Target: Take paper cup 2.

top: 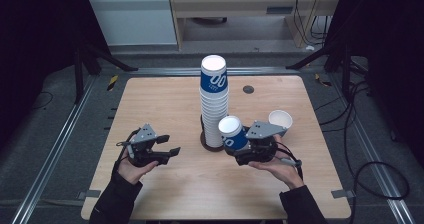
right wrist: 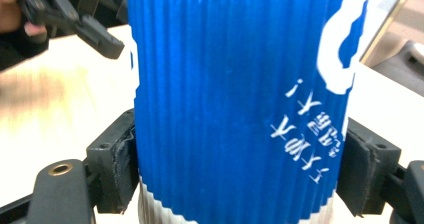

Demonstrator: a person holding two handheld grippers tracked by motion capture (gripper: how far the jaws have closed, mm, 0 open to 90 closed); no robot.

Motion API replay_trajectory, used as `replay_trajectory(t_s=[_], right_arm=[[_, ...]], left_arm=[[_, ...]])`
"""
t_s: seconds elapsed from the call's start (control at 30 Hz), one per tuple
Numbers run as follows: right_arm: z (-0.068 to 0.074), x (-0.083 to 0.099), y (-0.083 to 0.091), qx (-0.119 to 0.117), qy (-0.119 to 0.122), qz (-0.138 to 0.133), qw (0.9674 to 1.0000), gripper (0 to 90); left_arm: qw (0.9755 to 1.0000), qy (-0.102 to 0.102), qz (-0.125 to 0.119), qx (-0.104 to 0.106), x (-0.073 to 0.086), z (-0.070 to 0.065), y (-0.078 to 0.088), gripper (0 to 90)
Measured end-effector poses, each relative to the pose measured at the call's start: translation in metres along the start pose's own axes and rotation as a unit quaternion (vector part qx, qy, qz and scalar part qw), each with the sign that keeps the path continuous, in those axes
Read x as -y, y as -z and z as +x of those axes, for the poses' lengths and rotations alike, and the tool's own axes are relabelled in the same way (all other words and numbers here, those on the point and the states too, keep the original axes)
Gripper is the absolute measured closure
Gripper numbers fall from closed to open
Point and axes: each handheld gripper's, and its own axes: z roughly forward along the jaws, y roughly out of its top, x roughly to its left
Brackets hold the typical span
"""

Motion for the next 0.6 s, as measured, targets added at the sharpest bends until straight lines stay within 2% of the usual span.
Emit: replay_trajectory(t_s=[0.27, 0.47, 0.6], right_arm=[[0.009, 0.002, -0.015, -0.017, 0.023, 0.019, 0.9994, 19.7], [0.015, 0.0, -0.028, -0.03, 0.035, 0.026, 0.9986, 19.7], [0.017, 0.001, -0.037, -0.034, 0.043, 0.034, 0.9979, 19.7]], left_arm=[[0.9995, -0.012, -0.018, 0.025, -0.005, -0.013, -0.004, 32.8], [0.999, -0.018, -0.02, 0.037, -0.007, -0.02, -0.007, 34.8], [0.998, -0.017, -0.019, 0.057, -0.011, -0.024, -0.005, 34.8]])
